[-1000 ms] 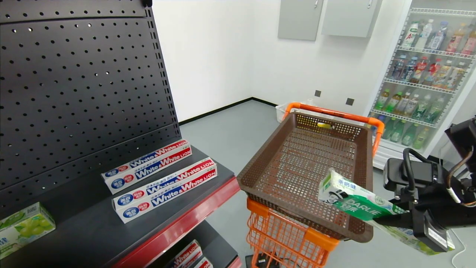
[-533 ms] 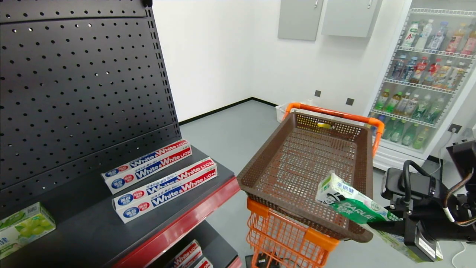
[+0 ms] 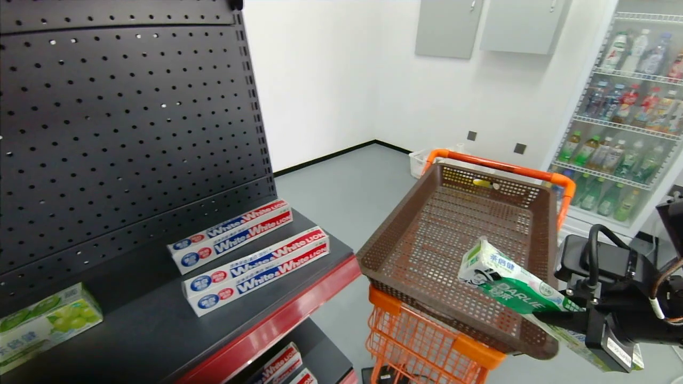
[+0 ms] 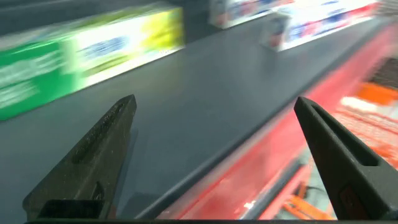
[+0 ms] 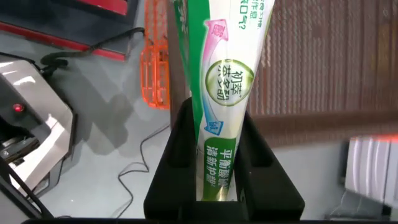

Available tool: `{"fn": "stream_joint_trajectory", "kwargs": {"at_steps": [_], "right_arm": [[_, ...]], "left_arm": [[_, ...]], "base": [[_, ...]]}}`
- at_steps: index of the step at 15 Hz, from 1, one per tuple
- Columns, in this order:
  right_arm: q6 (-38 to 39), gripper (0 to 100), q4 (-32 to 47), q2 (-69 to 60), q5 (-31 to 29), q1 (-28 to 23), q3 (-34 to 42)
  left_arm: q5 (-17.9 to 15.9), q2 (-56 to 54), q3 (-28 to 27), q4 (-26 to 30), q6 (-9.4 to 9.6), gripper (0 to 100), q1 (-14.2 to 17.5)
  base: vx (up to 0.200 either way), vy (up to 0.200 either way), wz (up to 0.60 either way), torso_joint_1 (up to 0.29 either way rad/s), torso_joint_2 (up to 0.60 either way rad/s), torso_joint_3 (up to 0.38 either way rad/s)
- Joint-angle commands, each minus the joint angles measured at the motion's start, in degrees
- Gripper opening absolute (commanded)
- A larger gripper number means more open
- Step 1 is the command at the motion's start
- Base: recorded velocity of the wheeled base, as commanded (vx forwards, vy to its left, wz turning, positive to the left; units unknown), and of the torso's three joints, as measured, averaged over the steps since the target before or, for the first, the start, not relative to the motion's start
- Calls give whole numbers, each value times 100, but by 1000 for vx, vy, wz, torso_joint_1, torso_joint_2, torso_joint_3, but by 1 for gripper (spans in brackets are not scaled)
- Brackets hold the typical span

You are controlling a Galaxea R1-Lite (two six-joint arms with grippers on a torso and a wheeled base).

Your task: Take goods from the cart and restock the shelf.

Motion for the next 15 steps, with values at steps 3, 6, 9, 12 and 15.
{"fn": "stream_joint_trajectory", "kwargs": {"at_steps": [3,6,9,12,15], "right_arm": [[-2,0,21,0,9,-13,32],[-11,0,65,-53,-9,5,24],[-2,0,363,-202,-27,-4,-161],[279,0,363,-387,-44,-136,-583],[710,0,363,-624,-405,-136,-627]], "left_arm": [[4,8,0,-9,-1,100,0],[4,8,0,-9,-1,100,0],[4,-1,0,-9,-1,100,0],[4,-1,0,-9,-1,100,0],[4,8,0,-9,-1,100,0]], "base": [[0,0,600,2,2,-1],[0,0,600,-1,2,-1],[0,0,0,0,0,0],[0,0,0,0,0,0],[0,0,0,0,0,0]]}}
